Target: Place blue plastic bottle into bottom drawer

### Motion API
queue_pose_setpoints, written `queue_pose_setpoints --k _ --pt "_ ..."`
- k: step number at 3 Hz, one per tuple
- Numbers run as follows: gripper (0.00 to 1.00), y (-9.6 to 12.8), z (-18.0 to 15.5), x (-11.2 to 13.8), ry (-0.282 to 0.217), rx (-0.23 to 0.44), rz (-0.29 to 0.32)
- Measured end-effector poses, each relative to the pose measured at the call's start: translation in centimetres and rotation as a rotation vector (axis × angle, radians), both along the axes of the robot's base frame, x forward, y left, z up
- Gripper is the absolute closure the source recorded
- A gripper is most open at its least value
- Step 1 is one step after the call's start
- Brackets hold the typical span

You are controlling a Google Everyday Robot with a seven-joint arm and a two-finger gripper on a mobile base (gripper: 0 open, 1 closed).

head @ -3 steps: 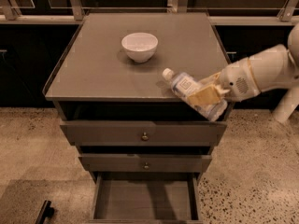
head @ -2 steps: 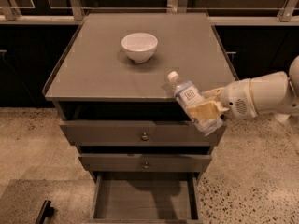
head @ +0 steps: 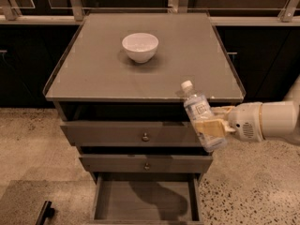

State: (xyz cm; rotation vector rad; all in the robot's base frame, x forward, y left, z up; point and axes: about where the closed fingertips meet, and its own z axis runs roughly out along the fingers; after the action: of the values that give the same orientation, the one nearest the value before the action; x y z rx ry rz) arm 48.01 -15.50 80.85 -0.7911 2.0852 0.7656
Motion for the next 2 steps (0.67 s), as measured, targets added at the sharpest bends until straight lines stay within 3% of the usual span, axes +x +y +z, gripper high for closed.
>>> queue_pose_setpoints --k 2 --pt "1.0 -2.8 -0.8 -3.0 0.004 -0.027 -0.15"
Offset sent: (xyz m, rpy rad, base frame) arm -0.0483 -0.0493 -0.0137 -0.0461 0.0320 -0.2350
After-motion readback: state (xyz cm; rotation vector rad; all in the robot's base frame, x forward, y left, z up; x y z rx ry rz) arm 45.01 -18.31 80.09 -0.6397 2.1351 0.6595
